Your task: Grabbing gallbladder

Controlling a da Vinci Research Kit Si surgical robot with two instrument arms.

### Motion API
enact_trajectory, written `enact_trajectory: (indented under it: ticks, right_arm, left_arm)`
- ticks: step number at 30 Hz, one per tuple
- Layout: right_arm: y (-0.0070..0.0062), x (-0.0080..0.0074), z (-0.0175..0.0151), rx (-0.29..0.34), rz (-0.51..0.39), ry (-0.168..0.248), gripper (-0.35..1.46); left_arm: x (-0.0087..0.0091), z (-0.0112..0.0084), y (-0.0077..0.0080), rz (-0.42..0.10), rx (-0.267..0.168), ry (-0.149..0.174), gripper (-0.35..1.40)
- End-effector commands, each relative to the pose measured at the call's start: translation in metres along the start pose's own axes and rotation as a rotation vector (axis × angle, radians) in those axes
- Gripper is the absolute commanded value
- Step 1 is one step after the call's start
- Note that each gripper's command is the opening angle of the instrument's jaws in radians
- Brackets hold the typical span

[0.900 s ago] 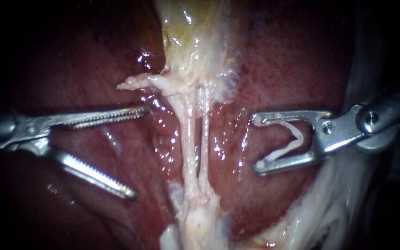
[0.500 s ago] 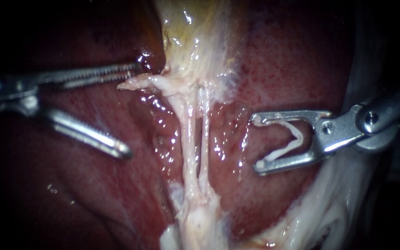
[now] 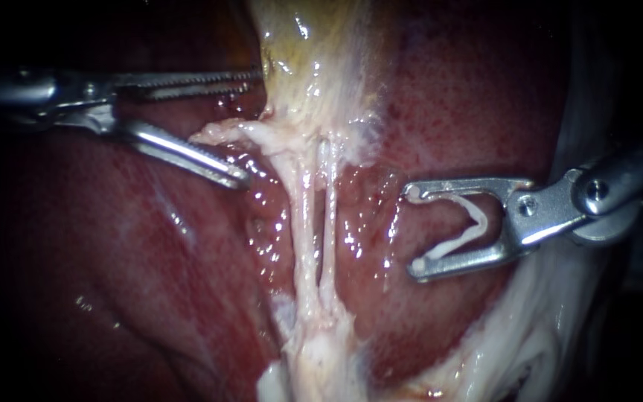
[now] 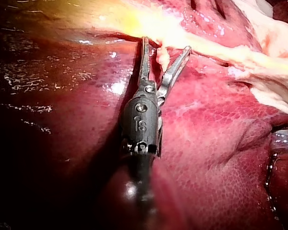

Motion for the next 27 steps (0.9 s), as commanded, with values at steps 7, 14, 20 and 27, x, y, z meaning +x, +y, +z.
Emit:
enact_trajectory:
  ticks: [7,14,20,27]
  right_arm:
    - [0.0000,0.0000,0.0000,0.000,0.000,0.000,0.50]
    - [0.0000,0.0000,0.0000,0.000,0.000,0.000,0.50]
    - [0.0000,0.0000,0.0000,0.000,0.000,0.000,0.50]
    - [0.0000,0.0000,0.0000,0.000,0.000,0.000,0.50]
  left_arm:
    - [0.0013,-0.0017,0.0007,-0.052,-0.014,0.001,-0.01]
    - [0.0025,-0.0035,0.0013,-0.148,0.038,-0.009,-0.35]
    - [0.0036,-0.0050,0.0014,-0.172,0.032,-0.020,-0.35]
    - [0.0080,-0.0095,0.0004,-0.205,0.056,-0.012,-0.35]
